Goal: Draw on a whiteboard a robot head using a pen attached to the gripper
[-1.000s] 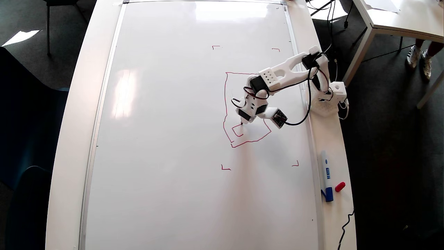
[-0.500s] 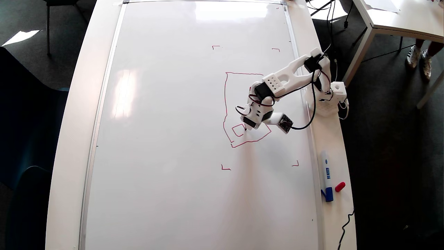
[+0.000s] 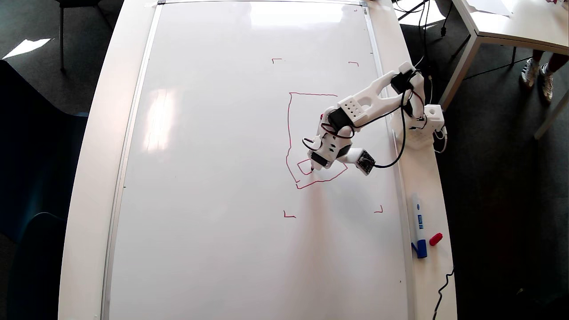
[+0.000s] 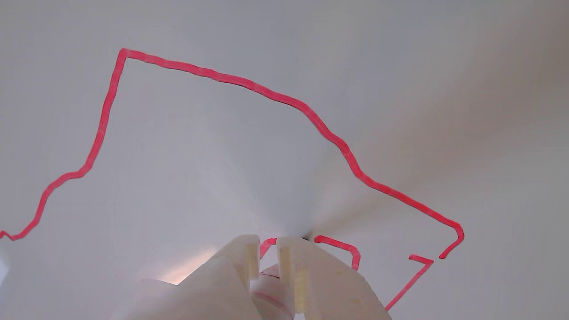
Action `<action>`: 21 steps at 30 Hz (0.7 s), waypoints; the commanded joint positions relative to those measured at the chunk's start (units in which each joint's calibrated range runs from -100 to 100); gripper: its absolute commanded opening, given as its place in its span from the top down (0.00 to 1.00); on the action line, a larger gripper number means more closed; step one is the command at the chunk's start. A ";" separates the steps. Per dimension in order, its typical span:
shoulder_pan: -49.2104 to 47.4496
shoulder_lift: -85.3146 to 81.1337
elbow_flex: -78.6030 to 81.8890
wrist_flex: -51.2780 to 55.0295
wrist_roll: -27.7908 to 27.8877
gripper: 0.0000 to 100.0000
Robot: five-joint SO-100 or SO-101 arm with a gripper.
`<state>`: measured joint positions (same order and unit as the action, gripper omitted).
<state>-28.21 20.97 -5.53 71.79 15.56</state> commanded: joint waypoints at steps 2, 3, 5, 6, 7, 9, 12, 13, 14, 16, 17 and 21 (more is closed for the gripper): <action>-1.30 -0.71 -0.15 -0.20 -0.33 0.99; -1.15 -0.71 -0.51 -0.20 -0.33 0.99; -0.78 -0.88 -0.87 0.06 -0.17 0.99; -0.71 -1.22 -1.24 0.23 -0.01 0.99; -0.71 -2.06 -1.60 0.93 0.10 0.99; 0.18 -6.92 -3.32 3.71 0.10 0.99; 0.91 -11.11 -3.78 4.58 0.90 0.99; 1.21 -12.37 -3.60 4.84 1.65 0.99; 2.16 -14.38 -3.41 5.62 2.78 0.99; 3.56 -15.89 -3.41 6.49 3.53 0.99; 4.37 -16.31 -3.32 6.92 3.90 0.99; 9.75 -16.90 -2.69 9.53 6.26 0.99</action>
<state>-22.55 7.84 -7.17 79.39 20.11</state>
